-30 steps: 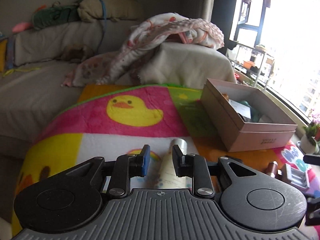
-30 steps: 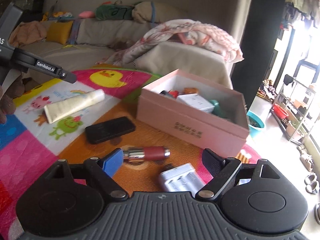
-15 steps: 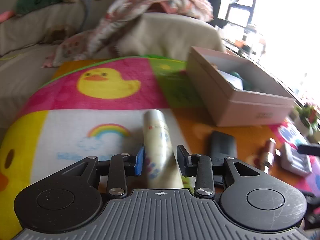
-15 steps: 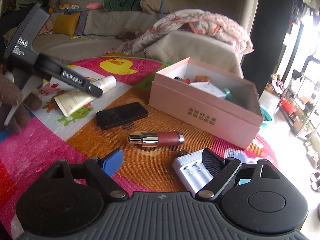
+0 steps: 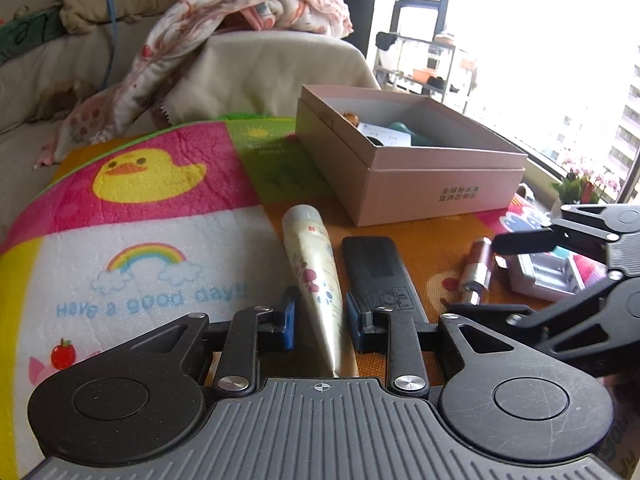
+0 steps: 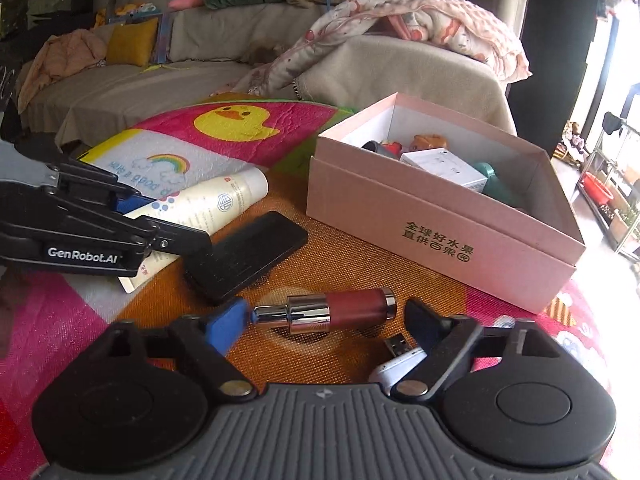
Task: Organize rigid objects
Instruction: 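Grasp the paw-print cream tube with the left tool, then grasp the black phone with the right tool while the left holds the tube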
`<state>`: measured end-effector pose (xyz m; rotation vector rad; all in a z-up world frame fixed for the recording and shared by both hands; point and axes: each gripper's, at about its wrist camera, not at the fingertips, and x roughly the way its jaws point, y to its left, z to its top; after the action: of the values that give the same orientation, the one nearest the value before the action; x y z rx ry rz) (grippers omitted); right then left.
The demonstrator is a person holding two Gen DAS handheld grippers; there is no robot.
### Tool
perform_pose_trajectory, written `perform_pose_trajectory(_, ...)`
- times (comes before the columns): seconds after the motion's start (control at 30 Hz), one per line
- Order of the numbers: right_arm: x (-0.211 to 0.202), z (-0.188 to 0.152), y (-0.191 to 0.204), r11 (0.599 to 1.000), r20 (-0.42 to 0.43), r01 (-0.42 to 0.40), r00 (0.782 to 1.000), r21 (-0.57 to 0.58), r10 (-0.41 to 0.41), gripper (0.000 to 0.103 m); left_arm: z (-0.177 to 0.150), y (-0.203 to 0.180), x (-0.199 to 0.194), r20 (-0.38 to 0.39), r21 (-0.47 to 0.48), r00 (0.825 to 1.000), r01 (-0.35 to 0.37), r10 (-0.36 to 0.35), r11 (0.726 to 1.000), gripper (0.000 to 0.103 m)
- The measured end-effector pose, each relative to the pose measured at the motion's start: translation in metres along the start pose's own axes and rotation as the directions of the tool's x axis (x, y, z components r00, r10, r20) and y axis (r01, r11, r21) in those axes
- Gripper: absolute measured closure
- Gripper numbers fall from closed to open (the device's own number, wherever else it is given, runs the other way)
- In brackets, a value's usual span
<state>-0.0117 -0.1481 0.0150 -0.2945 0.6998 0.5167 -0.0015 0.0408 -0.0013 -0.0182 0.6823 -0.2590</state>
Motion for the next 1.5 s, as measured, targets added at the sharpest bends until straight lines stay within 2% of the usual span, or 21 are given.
perform_pose_trajectory(0.2,-0.023,-0.011,0.011,0.998,0.023,-0.057,0.998,-0.02,0.057,0.025,0.0,0.0,0.0,0.006,0.004,1.0,-0.001,0.001,1.0,0.074)
perform_pose_trajectory(0.33,-0.025,-0.022,0.021,0.997,0.032,-0.034,0.999,-0.064,0.036,0.024,0.0,0.002,0.0,0.007,-0.008,1.0,0.007,-0.007,1.0,0.074)
perform_pose_trajectory(0.57,-0.023,-0.024,0.018,0.999,0.04,-0.033,0.999,-0.027,0.034,0.023,0.002,0.01,0.002,0.006,-0.087,0.999,0.041,-0.041,0.995,0.075)
perform_pose_trajectory(0.77,-0.022,-0.023,0.013,0.999,0.022,-0.041,0.999,0.002,0.041,0.02,0.003,0.012,0.0,0.005,-0.115,1.0,0.029,-0.029,0.993,0.079)
perform_pose_trajectory(0.8,-0.024,-0.023,0.012,0.999,0.012,-0.046,0.999,0.013,0.045,0.025,0.003,0.012,-0.002,0.005,-0.119,0.999,0.032,-0.032,0.992,0.079)
perform_pose_trajectory(0.9,-0.036,-0.02,0.009,0.997,-0.011,-0.07,0.997,0.019,0.07,0.026,0.001,0.01,-0.01,0.016,-0.091,0.998,0.055,-0.053,0.994,0.08)
perform_pose_trajectory(0.93,-0.044,-0.02,0.009,0.998,0.006,-0.067,0.998,0.008,0.067,0.035,0.001,0.009,-0.013,0.019,-0.08,0.998,0.064,-0.063,0.995,0.08)
perform_pose_trajectory(0.97,-0.052,-0.018,0.008,0.998,0.01,-0.064,0.998,-0.01,0.064,0.058,0.0,0.007,-0.017,0.021,-0.071,0.997,0.072,-0.071,0.995,0.08)
perform_pose_trajectory(1.0,-0.058,-0.017,0.007,0.998,0.009,-0.055,0.998,-0.022,0.056,0.064,0.0,0.005,-0.021,0.022,-0.061,0.997,0.078,-0.077,0.995,0.08)
perform_pose_trajectory(1.13,-0.075,-0.016,-0.002,0.998,0.058,0.017,0.998,-0.064,-0.013,0.064,0.0,-0.001,-0.034,0.017,-0.03,0.997,0.079,-0.078,0.996,0.08)
perform_pose_trajectory(1.23,-0.07,-0.021,-0.008,0.995,0.023,0.076,0.997,-0.057,-0.074,0.063,-0.001,-0.001,-0.041,0.017,-0.037,0.999,0.049,-0.048,0.998,0.08)
perform_pose_trajectory(1.33,-0.07,-0.029,-0.011,0.997,0.008,0.064,0.998,-0.037,-0.064,0.063,-0.007,0.0,-0.046,0.012,-0.028,1.0,0.019,-0.018,0.999,0.08)
perform_pose_trajectory(1.43,-0.07,-0.031,-0.007,0.998,0.002,0.046,0.999,-0.033,-0.046,0.056,-0.014,0.003,-0.042,-0.021,-0.031,1.0,-0.023,0.023,0.999,0.08)
perform_pose_trajectory(1.47,-0.07,-0.03,-0.004,0.998,0.009,0.044,0.999,-0.037,-0.044,0.049,-0.015,0.003,-0.04,-0.031,-0.033,0.999,-0.022,0.021,0.999,0.08)
perform_pose_trajectory(1.5,-0.07,-0.028,-0.003,0.998,0.019,0.044,0.999,-0.039,-0.043,0.038,-0.016,0.004,-0.038,-0.043,-0.037,0.999,-0.011,0.009,0.999,0.08)
